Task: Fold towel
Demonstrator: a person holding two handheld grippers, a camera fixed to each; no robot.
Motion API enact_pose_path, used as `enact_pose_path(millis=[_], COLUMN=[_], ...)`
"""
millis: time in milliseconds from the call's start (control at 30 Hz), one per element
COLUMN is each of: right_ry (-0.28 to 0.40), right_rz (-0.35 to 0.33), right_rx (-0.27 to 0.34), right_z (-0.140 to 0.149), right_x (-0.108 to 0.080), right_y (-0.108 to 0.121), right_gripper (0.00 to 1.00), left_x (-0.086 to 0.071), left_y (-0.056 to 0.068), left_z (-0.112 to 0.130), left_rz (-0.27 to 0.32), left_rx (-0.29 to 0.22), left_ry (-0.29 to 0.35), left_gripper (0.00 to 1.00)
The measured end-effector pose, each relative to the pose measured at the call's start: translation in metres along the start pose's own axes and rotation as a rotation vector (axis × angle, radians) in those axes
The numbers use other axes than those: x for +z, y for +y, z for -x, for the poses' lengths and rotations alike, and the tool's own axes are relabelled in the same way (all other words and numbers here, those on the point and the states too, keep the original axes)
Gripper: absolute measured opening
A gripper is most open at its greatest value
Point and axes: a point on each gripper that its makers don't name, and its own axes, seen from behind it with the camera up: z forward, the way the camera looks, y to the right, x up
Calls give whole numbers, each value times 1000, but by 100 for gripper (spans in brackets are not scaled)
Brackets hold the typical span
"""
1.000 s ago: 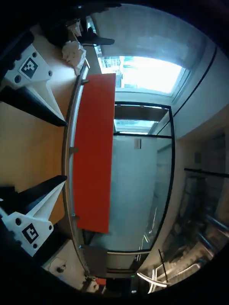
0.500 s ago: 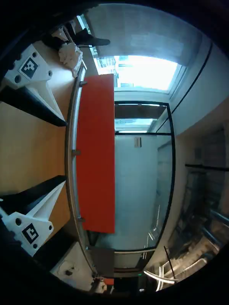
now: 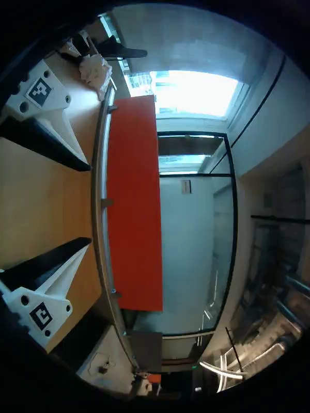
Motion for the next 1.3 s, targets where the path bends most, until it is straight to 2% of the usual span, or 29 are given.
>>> enact_pose_path(millis=[467,700,867,1300], right_ry=[-9,-12,-11,-11], right_rz=[3,13,21,23], right_rx=[3,2,6,1], right_z=[22,27,29,28], right_x=[6,5,3,1], right_y=[-6,1,6,10], right_gripper=[99,99,99,99], left_x=[-3,-7,-6,2], left_y=[-9,-7,-6,-12], left_z=[28,41,43,59], left_rz=[-10,-10,-12,-37], left_rx=[-24,-26,-8,-4], left_ry=[6,-8,-11,-66], left_gripper=[84,84,84,84])
